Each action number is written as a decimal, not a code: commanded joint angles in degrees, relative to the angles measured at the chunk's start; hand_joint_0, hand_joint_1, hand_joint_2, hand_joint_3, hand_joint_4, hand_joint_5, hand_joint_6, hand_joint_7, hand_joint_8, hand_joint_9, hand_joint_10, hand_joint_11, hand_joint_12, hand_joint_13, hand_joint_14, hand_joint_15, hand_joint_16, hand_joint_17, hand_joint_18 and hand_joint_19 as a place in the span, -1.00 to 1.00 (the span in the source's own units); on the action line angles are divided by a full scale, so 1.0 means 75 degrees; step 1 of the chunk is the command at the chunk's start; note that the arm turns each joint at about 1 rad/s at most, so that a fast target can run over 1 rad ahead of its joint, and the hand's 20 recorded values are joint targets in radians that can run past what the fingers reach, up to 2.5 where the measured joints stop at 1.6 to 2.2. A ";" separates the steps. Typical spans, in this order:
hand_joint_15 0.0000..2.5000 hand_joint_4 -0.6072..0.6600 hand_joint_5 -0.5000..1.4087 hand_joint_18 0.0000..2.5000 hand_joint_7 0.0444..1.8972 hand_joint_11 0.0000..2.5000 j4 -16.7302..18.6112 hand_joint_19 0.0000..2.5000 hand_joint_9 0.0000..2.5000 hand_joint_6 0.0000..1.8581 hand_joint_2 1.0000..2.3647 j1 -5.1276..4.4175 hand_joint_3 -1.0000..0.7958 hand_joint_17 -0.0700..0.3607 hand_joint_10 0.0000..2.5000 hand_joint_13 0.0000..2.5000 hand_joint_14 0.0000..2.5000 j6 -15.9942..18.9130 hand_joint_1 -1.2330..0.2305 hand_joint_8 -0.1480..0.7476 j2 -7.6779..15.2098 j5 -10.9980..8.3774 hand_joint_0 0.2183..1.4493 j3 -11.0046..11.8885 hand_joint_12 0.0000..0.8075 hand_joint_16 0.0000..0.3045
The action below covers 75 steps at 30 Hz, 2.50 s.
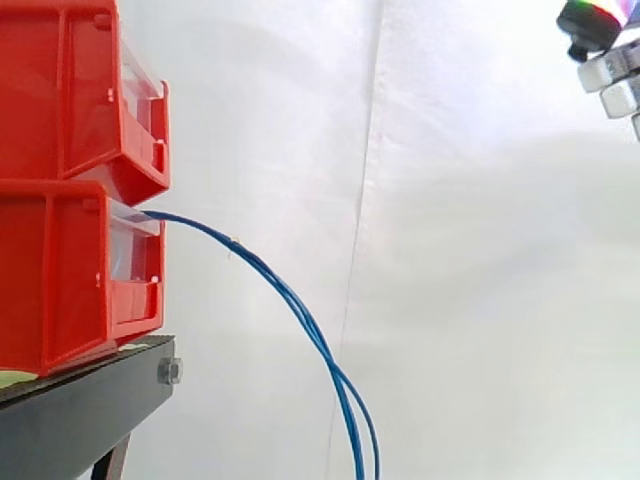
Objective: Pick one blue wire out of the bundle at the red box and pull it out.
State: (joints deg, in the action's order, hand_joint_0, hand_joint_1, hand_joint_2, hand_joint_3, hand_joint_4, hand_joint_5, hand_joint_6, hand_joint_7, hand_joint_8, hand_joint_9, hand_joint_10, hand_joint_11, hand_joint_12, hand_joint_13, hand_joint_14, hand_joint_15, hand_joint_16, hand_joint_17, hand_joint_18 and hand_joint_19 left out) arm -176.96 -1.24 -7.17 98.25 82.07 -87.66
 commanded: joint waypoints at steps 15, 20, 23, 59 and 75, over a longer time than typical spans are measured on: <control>-0.83 0.57 -0.66 -0.61 -0.19 -0.86 0.0989 -0.70 -0.53 -0.46 -1.00 -0.0069 -0.44 -0.18 -1.00 -0.59 -1.00 -0.0251 -0.12 0.06 0.0799 -0.0924 -0.46 0.0087 -0.04 -0.69; -0.82 0.57 -0.65 -0.60 -0.19 -0.85 0.1071 -0.70 -0.52 -0.46 -1.00 -0.0127 -0.44 -0.18 -1.00 -0.58 -1.00 -0.0532 -0.10 0.07 0.0799 -0.1275 -0.46 0.0087 -0.03 -0.69; -0.82 0.58 -0.65 -0.60 -0.18 -0.84 0.1106 -0.70 -0.52 -0.46 -1.00 -0.0186 -0.44 -0.18 -1.00 -0.58 -1.00 -0.0567 -0.10 0.07 0.0810 -0.1533 -0.46 0.0087 -0.03 -0.69; -0.79 0.59 -0.65 -0.58 -0.18 -0.82 0.1188 -0.67 -0.49 -0.46 -1.00 -0.0748 -0.42 -0.18 -1.00 -0.54 -0.99 -0.0977 -0.02 0.10 0.3260 -0.1920 -0.46 0.2161 -0.02 -0.69; -0.79 0.59 -0.65 -0.57 -0.18 -0.82 0.2032 -0.66 -0.49 -0.46 -1.00 -0.0877 -0.41 -0.18 -1.00 -0.53 -0.99 -0.1235 -0.01 0.10 0.3705 -0.2225 -0.45 0.2161 -0.01 -0.69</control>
State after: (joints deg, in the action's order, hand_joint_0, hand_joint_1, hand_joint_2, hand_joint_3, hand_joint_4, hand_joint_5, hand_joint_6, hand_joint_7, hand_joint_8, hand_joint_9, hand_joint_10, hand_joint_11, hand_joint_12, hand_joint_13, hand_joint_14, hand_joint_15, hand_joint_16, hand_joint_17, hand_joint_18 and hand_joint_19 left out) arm -161.82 -7.77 -16.79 125.43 65.59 -71.46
